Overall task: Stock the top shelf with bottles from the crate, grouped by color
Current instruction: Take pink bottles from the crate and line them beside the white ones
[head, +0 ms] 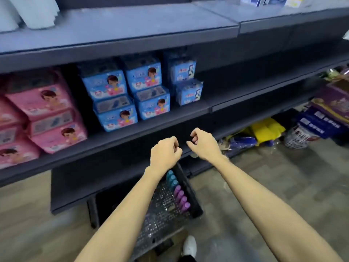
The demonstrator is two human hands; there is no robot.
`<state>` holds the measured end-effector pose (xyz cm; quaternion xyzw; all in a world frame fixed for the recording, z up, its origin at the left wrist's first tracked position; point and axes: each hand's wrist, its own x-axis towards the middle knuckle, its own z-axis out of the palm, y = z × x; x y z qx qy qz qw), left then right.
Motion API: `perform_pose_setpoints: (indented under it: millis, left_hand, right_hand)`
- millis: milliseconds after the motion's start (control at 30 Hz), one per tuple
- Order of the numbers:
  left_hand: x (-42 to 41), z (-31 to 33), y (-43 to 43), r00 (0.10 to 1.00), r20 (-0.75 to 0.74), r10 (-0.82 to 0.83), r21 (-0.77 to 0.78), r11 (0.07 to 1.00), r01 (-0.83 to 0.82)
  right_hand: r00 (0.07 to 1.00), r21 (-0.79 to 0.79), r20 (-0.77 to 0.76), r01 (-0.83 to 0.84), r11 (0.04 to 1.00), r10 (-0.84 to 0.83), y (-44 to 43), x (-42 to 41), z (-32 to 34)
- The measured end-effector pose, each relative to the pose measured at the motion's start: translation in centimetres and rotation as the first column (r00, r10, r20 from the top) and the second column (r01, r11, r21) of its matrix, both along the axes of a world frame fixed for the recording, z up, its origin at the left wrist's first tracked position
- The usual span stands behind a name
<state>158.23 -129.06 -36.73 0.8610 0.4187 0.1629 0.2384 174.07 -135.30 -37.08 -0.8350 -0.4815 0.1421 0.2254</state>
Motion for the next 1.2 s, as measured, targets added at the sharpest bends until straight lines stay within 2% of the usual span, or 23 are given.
perform_pose_setpoints:
  millis: [133, 300, 467, 567, 833, 1033, 1200]
  left_hand:
    - [-1.5, -6.4, -2.7, 0.996, -0.084, 0.017, -0.160, 0.987, -0.030]
    - [-3.1, -14.7, -5.4, 0.984, -0.172, 0.049, -0.287, 0.953, -0.098]
    - [-4.3, -22.0, -8.3, 0.972, -0.219, 0.082, -0.413, 0.895, -0.169]
    - [-4.7, -25.6, -9.2, 0.968, -0.229, 0.107, -0.438, 0.876, -0.200]
    - [-5.3, -33.2, -10.2, 0.960, -0.260, 0.103, -0.473, 0.853, -0.220]
    - [-6.0, -35.5, -10.6, 0.964, -0.250, 0.091, -0.505, 0.837, -0.210]
    - [-6.3, -35.9, -10.3, 0.963, -0.261, 0.058, -0.502, 0.844, -0.187]
  right_hand:
    - [0.995, -0.161, -0.101, 0.006, 0.987, -0.022, -1.7, -1.4, -7.2]
    - [0.983, -0.348, -0.171, -0.004, 0.937, -0.060, -4.3, -3.5, -17.1]
    - [0.973, -0.573, -0.182, 0.011, 0.819, -0.140, -6.1, -4.7, -26.2]
    - [0.966, -0.652, -0.179, 0.025, 0.758, -0.186, -6.2, -5.2, -30.4]
    - [0.950, -0.739, -0.210, 0.001, 0.674, -0.232, -5.2, -6.8, -39.8]
    - [0.970, -0.727, -0.065, 0.115, 0.677, -0.234, -4.7, -7.5, -42.4]
    - [0.918, -0.681, -0.209, 0.110, 0.724, -0.337, -5.6, -6.6, -43.7]
